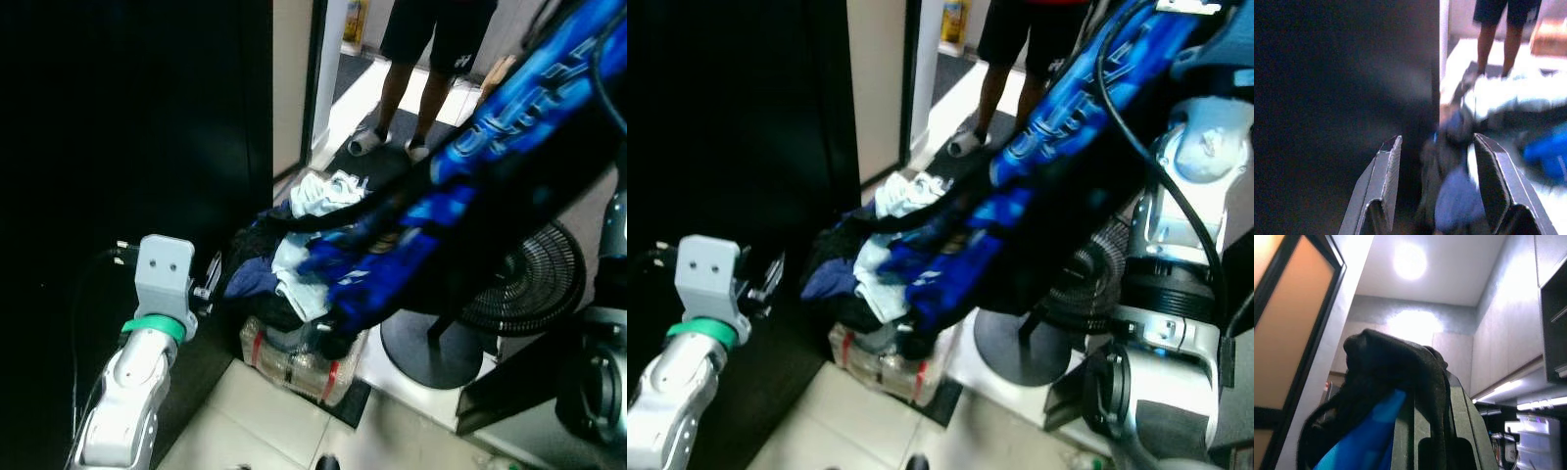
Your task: Clothes washing
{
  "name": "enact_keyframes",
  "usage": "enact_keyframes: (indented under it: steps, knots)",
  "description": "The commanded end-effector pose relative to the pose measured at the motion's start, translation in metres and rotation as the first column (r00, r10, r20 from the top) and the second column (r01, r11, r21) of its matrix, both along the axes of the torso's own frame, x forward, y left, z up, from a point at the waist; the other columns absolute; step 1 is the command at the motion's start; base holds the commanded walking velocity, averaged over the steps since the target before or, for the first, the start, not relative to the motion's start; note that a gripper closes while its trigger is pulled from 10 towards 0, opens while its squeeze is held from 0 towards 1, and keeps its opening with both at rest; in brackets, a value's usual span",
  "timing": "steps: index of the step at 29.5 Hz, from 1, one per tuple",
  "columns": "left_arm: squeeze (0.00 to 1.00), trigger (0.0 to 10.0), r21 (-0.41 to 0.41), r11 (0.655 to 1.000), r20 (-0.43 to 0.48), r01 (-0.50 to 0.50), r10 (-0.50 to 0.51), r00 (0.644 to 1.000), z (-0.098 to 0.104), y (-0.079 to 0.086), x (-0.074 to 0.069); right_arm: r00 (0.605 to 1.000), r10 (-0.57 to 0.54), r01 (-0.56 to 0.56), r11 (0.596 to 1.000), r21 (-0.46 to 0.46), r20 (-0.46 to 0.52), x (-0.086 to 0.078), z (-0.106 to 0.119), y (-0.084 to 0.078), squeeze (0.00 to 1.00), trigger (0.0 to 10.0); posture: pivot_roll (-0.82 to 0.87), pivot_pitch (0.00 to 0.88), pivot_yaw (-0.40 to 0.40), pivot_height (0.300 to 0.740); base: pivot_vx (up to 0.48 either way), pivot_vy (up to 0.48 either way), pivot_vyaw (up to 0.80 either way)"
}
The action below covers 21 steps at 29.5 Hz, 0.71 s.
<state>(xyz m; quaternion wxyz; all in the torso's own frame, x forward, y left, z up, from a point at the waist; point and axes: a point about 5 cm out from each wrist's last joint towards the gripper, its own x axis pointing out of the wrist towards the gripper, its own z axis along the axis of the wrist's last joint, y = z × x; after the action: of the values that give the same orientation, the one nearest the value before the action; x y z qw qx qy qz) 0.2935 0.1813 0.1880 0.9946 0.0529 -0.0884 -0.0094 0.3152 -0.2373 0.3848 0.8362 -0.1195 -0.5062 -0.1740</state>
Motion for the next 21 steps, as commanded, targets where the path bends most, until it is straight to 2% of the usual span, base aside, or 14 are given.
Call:
enact_keyframes:
  steps: [1, 2, 3, 5, 7, 8, 9, 11, 13, 14, 16, 21]
  knots:
    - [0.00, 10.0, -0.020, 1.000, 0.068, 0.010, -0.009, 0.998, 0.022, -0.002, 0.001, 0.985, 0.045, -0.046, 0.999, -0.004, -0.169, 0.016, -0.042, 0.016, 0.00, 10.0, 0.16, 0.021, -0.003, 0.740, 0.000, 0.000, 0.00]
    - [0.00, 10.0, -0.020, 1.000, 0.068, 0.010, -0.009, 0.998, 0.022, -0.002, 0.001, 0.985, 0.045, -0.046, 0.999, -0.004, -0.169, 0.016, -0.042, 0.016, 0.00, 10.0, 0.16, 0.021, -0.003, 0.740, 0.000, 0.000, 0.00]
    - [0.00, 10.0, -0.022, 1.000, 0.088, 0.010, -0.008, 0.996, 0.028, -0.002, 0.002, 0.976, 0.064, -0.063, 0.998, 0.007, -0.207, 0.018, -0.053, 0.020, 0.00, 10.0, 0.16, 0.016, -0.002, 0.740, 0.000, 0.000, 0.00]
    - [0.00, 10.0, -0.035, 0.999, 0.156, 0.002, 0.004, 0.988, 0.051, 0.002, 0.005, 0.938, 0.120, -0.114, 0.993, 0.039, -0.324, 0.022, -0.087, 0.033, 0.00, 10.0, 0.16, 0.000, -0.005, 0.740, 0.000, 0.000, 0.00]
    - [0.00, 10.0, -0.053, 0.999, 0.207, -0.001, 0.012, 0.978, 0.069, 0.007, 0.006, 0.905, 0.146, -0.136, 0.989, 0.054, -0.399, 0.022, -0.111, 0.042, 0.00, 10.0, 0.15, 0.000, -0.003, 0.740, 0.000, 0.000, 0.00]
    - [0.00, 10.0, -0.053, 0.999, 0.207, -0.001, 0.012, 0.978, 0.069, 0.007, 0.006, 0.905, 0.146, -0.136, 0.989, 0.054, -0.399, 0.022, -0.111, 0.042, 0.00, 10.0, 0.15, 0.000, -0.003, 0.740, 0.000, 0.000, 0.00]
    - [0.00, 10.0, -0.066, 0.998, 0.230, -0.011, 0.026, 0.973, 0.078, 0.012, 0.008, 0.894, 0.153, -0.144, 0.988, 0.054, -0.422, 0.022, -0.119, 0.046, 0.00, 10.0, 0.15, 0.000, -0.004, 0.740, 0.000, 0.000, 0.00]
    - [0.00, 10.0, -0.066, 0.998, 0.230, -0.011, 0.026, 0.973, 0.078, 0.012, 0.008, 0.894, 0.153, -0.144, 0.988, 0.054, -0.422, 0.022, -0.119, 0.046, 0.00, 10.0, 0.15, 0.000, -0.004, 0.740, 0.000, 0.000, 0.00]
    - [0.00, 10.0, -0.092, 0.995, 0.261, -0.032, 0.055, 0.964, 0.093, 0.018, 0.011, 0.881, 0.159, -0.154, 0.987, 0.047, -0.445, 0.022, -0.126, 0.052, 0.00, 10.0, 0.14, 0.000, -0.006, 0.740, 0.000, 0.000, 0.00]
    - [0.00, 10.0, -0.092, 0.995, 0.261, -0.032, 0.055, 0.964, 0.093, 0.018, 0.011, 0.881, 0.159, -0.154, 0.987, 0.047, -0.445, 0.022, -0.126, 0.052, 0.00, 10.0, 0.14, 0.000, -0.006, 0.740, 0.000, 0.000, 0.00]
    - [0.00, 10.0, -0.108, 0.994, 0.293, -0.030, 0.061, 0.954, 0.105, 0.018, 0.013, 0.880, 0.161, -0.164, 0.986, 0.032, -0.447, 0.023, -0.125, 0.057, 0.00, 10.0, 0.14, 0.000, -0.010, 0.740, 0.000, 0.000, 0.00]
    - [0.00, 10.0, -0.111, 0.994, 0.328, -0.021, 0.056, 0.943, 0.118, 0.016, 0.013, 0.875, 0.178, -0.174, 0.983, 0.051, -0.450, 0.023, -0.122, 0.060, 0.00, 10.0, 0.13, 0.000, -0.017, 0.740, 0.000, 0.000, 0.00]
